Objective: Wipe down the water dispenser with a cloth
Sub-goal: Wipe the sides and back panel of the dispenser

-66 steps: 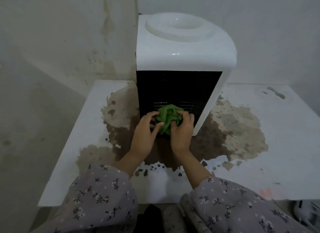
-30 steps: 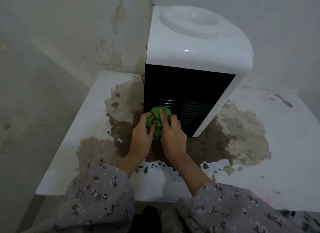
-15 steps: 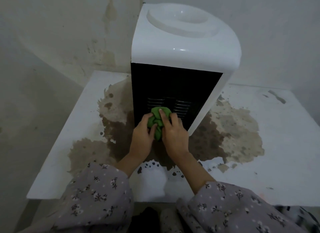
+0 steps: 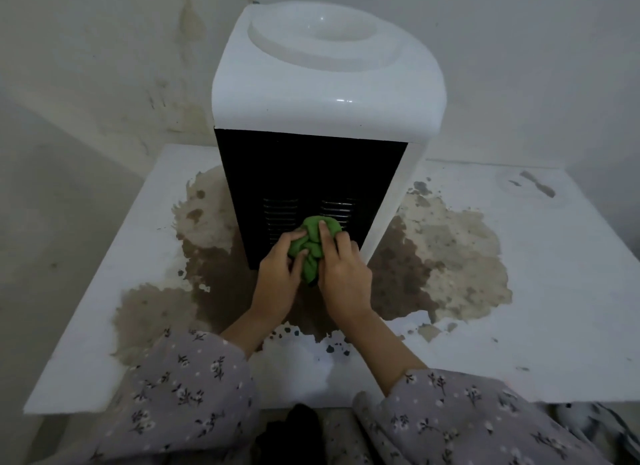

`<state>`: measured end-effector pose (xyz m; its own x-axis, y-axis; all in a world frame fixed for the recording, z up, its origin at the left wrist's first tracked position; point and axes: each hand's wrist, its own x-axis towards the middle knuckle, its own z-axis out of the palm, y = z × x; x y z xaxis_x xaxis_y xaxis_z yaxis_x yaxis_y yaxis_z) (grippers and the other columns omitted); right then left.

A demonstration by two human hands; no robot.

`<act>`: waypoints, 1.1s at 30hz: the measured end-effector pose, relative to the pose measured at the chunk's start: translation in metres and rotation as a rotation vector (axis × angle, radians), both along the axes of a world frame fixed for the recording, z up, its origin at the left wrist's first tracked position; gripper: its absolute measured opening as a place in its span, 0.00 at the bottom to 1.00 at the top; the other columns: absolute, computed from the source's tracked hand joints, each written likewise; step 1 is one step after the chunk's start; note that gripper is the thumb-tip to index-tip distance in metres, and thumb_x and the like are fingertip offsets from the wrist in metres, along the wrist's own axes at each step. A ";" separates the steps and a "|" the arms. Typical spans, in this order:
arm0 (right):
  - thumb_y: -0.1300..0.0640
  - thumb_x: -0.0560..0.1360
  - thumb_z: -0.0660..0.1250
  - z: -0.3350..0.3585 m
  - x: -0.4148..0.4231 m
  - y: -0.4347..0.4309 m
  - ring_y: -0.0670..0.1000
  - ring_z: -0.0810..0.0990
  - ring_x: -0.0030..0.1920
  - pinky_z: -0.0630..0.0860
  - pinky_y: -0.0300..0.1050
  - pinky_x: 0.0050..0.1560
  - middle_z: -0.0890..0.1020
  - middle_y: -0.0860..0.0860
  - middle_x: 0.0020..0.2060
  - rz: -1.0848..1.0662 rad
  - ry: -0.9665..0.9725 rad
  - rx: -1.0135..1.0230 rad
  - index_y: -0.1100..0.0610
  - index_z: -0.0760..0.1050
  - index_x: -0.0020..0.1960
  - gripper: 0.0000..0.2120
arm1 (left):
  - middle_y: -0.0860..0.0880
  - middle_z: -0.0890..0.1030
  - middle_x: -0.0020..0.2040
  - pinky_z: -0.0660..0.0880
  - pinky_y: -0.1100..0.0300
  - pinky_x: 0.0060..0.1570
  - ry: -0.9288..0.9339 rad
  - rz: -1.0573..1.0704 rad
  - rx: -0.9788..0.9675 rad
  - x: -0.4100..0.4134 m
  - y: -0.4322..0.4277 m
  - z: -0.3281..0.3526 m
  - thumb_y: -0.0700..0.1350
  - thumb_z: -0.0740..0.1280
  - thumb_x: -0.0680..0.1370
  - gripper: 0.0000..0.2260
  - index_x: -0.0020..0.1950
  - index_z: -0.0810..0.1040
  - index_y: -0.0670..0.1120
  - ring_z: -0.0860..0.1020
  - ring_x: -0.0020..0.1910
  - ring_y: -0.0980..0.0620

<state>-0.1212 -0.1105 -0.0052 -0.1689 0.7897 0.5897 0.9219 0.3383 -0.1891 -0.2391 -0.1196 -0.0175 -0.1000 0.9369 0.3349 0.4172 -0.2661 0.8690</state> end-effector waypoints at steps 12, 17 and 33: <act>0.62 0.70 0.65 -0.007 0.002 0.000 0.55 0.76 0.36 0.69 0.40 0.21 0.66 0.53 0.48 0.043 0.008 0.005 0.61 0.70 0.67 0.24 | 0.49 0.78 0.48 0.77 0.60 0.44 0.025 0.020 0.007 0.004 0.001 -0.004 0.39 0.63 0.79 0.09 0.59 0.72 0.43 0.78 0.45 0.52; 0.66 0.65 0.73 -0.021 0.015 -0.001 0.55 0.75 0.37 0.70 0.41 0.20 0.65 0.54 0.48 0.051 0.031 -0.042 0.59 0.62 0.70 0.37 | 0.53 0.75 0.46 0.70 0.76 0.44 0.101 -0.056 0.033 0.003 -0.002 0.002 0.38 0.64 0.78 0.10 0.59 0.74 0.42 0.74 0.42 0.60; 0.70 0.63 0.72 -0.027 -0.063 0.007 0.58 0.77 0.40 0.72 0.40 0.23 0.65 0.57 0.50 0.296 -0.098 -0.030 0.62 0.60 0.70 0.39 | 0.52 0.74 0.40 0.68 0.75 0.37 0.102 0.239 -0.031 -0.068 -0.006 -0.011 0.34 0.65 0.76 0.06 0.48 0.71 0.43 0.73 0.36 0.60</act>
<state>-0.1843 -0.1039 -0.0321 -0.4491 0.7143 0.5367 0.7983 0.5906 -0.1180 -0.3070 -0.1255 -0.0283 -0.2867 0.9009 0.3259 0.5510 -0.1232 0.8254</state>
